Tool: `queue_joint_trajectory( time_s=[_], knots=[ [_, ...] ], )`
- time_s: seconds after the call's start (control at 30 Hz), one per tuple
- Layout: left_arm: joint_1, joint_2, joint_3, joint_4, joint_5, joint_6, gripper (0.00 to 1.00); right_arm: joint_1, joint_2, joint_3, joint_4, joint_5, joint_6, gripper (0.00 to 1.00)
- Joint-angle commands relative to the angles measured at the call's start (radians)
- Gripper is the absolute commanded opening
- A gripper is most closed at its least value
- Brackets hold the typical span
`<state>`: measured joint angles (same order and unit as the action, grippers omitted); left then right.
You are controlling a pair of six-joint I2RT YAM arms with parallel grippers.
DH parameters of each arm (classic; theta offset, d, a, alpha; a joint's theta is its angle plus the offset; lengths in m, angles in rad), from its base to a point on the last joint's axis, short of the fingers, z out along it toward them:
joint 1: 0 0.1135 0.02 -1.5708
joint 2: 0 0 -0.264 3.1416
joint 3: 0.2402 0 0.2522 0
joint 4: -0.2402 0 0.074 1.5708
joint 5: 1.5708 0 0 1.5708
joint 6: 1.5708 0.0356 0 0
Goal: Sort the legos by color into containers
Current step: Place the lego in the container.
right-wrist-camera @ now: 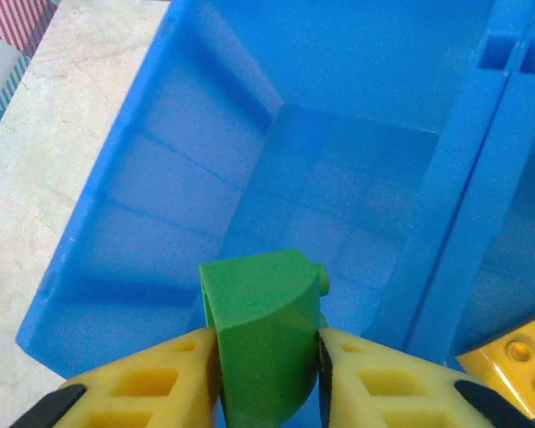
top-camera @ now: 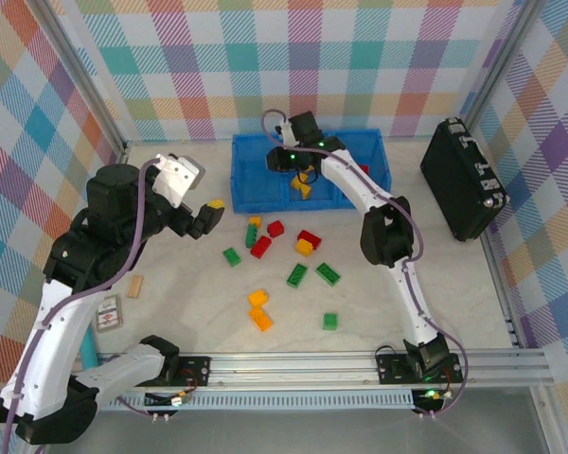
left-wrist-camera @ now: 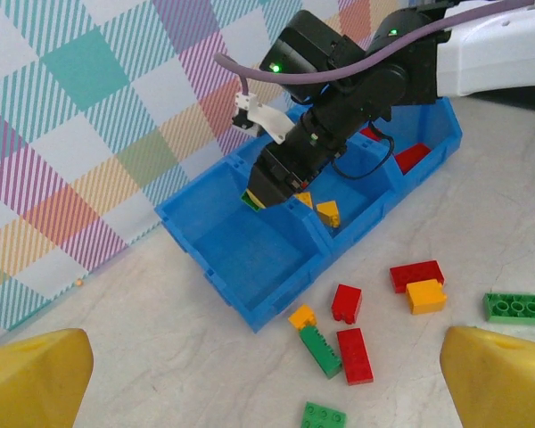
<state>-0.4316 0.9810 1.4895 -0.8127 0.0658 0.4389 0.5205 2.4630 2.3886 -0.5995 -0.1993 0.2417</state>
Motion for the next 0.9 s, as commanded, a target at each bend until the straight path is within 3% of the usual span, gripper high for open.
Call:
queue_joint_trajectory(
  time_s=[0.0,0.17,0.33,0.5,0.7,0.87],
  knots=[
    [-0.009,0.0,0.036,-0.017,0.001,0.01,1.0,0.016,0.035,0.03,0.007,-0.005,-0.031,0.39],
    [-0.01,0.002,0.035,-0.026,0.007,0.003,1.0,0.019,0.033,0.044,-0.015,0.016,-0.072,0.5],
    [-0.01,-0.008,0.039,-0.026,0.013,-0.005,1.0,0.019,-0.031,0.011,-0.027,0.041,-0.093,0.49],
    [-0.009,-0.023,0.03,-0.012,0.011,0.003,1.0,0.019,-0.191,-0.151,-0.015,0.112,-0.15,0.52],
    [-0.009,-0.05,0.011,0.012,0.026,0.009,1.0,0.019,-0.515,-0.622,0.061,0.159,-0.215,0.64],
    [-0.009,-0.076,-0.013,0.017,0.041,0.005,1.0,0.019,-0.766,-0.975,0.053,0.078,-0.241,0.71]
  ],
)
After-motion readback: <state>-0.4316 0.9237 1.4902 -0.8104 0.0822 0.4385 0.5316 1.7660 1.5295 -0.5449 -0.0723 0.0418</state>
